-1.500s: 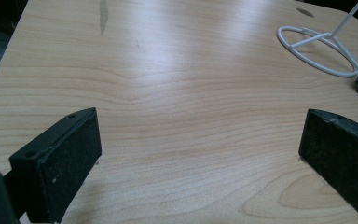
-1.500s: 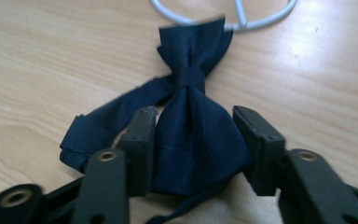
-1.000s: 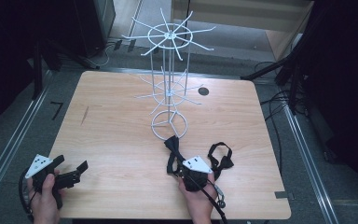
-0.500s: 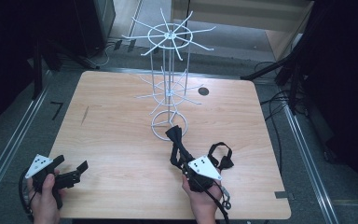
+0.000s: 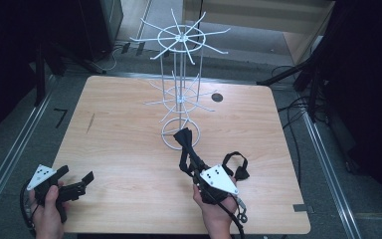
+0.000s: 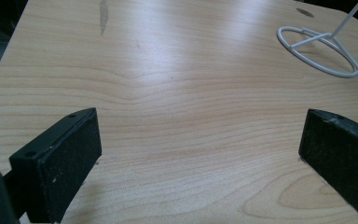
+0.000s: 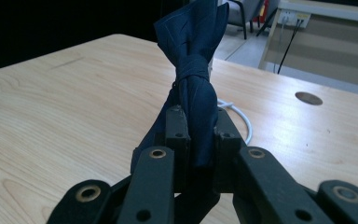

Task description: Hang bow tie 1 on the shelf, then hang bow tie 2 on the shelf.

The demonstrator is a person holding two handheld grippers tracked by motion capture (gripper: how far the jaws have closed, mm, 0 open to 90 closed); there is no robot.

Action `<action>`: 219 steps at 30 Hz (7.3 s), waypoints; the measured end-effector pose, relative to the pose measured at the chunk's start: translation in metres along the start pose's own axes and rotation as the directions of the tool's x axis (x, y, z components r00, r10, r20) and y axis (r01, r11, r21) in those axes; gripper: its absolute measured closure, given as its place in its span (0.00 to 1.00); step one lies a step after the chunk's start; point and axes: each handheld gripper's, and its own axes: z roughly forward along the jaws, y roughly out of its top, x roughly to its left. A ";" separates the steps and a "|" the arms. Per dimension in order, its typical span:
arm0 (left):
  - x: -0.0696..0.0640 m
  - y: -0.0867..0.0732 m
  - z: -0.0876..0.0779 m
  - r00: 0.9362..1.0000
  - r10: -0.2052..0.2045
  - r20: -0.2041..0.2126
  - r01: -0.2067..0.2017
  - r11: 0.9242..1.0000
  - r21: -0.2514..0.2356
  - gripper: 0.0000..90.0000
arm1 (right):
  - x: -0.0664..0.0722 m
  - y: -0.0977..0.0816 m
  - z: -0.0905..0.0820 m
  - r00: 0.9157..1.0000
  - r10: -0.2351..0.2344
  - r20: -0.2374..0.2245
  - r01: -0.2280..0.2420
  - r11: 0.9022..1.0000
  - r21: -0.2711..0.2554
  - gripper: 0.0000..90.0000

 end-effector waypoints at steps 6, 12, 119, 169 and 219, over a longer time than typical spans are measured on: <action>0.000 0.000 0.000 1.000 -0.001 0.000 0.001 1.000 -0.001 0.00 | 0.002 0.009 -0.003 1.000 -0.010 -0.009 0.010 0.999 -0.031 0.91; 0.000 0.000 0.000 1.000 -0.002 0.000 0.002 1.000 -0.001 0.00 | 0.006 0.017 -0.004 1.000 -0.015 -0.017 0.014 0.999 -0.050 0.91; 0.000 0.000 0.000 1.000 0.004 -0.002 -0.004 1.000 -0.002 0.00 | -0.040 0.033 0.045 0.995 0.095 -0.007 -0.094 0.993 0.070 0.35; -0.001 0.000 0.001 1.000 0.007 -0.006 -0.007 1.000 0.000 0.00 | -0.078 0.020 0.007 0.986 0.131 0.101 -0.134 0.991 0.023 0.15; -0.001 0.000 -0.001 1.000 0.009 -0.011 -0.009 1.000 -0.013 0.00 | -0.156 -0.065 -0.002 0.945 0.275 0.176 -0.314 0.914 0.256 0.71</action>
